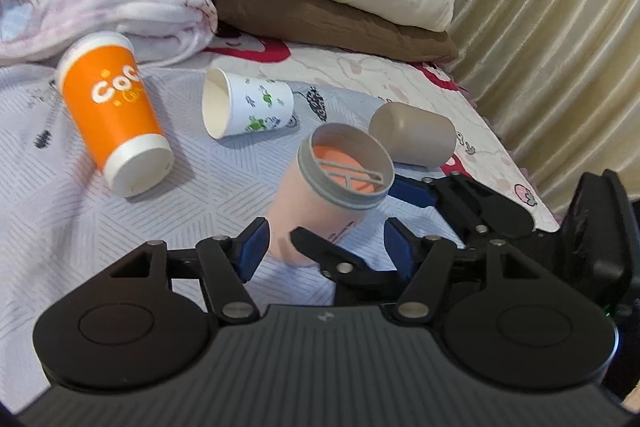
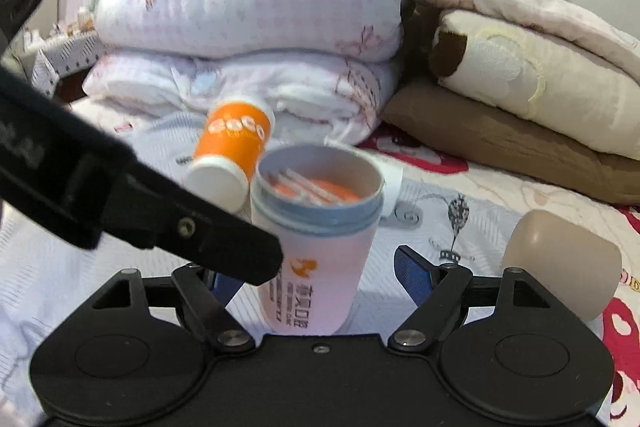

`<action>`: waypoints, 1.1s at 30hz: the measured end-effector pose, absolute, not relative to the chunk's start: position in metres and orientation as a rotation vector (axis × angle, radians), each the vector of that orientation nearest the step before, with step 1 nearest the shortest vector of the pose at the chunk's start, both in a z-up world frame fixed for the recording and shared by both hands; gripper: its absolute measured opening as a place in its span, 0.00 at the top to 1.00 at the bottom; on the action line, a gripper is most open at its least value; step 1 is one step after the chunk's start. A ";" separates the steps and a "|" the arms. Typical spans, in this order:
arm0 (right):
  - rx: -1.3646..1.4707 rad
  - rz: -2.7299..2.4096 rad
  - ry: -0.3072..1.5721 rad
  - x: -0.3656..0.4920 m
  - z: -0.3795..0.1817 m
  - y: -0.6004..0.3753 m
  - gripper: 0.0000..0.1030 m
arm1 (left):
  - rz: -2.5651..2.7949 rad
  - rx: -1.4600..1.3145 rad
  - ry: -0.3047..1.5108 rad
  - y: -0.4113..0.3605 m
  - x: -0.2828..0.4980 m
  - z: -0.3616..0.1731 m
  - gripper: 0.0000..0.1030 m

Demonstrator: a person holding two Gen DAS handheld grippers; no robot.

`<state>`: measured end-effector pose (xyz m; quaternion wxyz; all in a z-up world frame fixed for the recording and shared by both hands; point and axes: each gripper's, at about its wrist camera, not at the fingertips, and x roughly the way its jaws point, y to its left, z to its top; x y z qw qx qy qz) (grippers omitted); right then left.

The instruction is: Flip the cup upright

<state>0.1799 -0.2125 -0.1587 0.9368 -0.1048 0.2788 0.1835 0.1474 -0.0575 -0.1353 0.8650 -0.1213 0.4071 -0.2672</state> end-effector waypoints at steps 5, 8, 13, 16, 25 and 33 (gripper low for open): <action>-0.182 0.396 0.572 0.175 -0.146 -0.218 0.19 | -0.552 -0.232 0.843 -0.056 0.137 -0.123 0.39; -0.182 0.391 0.576 0.166 -0.145 -0.220 0.19 | -0.541 -0.235 0.848 -0.054 0.131 -0.117 0.39; -0.220 0.363 0.644 0.154 -0.135 -0.215 0.20 | -0.464 -0.186 0.821 -0.050 0.124 -0.094 0.39; -0.226 0.340 0.625 0.140 -0.114 -0.220 0.20 | -0.443 -0.140 0.800 -0.049 0.120 -0.073 0.39; -0.040 0.249 0.739 0.112 -0.051 -0.252 0.19 | -0.354 -0.097 0.824 -0.044 0.089 -0.022 0.33; 0.020 0.207 0.742 0.072 -0.013 -0.265 0.16 | -0.277 -0.033 0.828 -0.043 0.041 0.012 0.26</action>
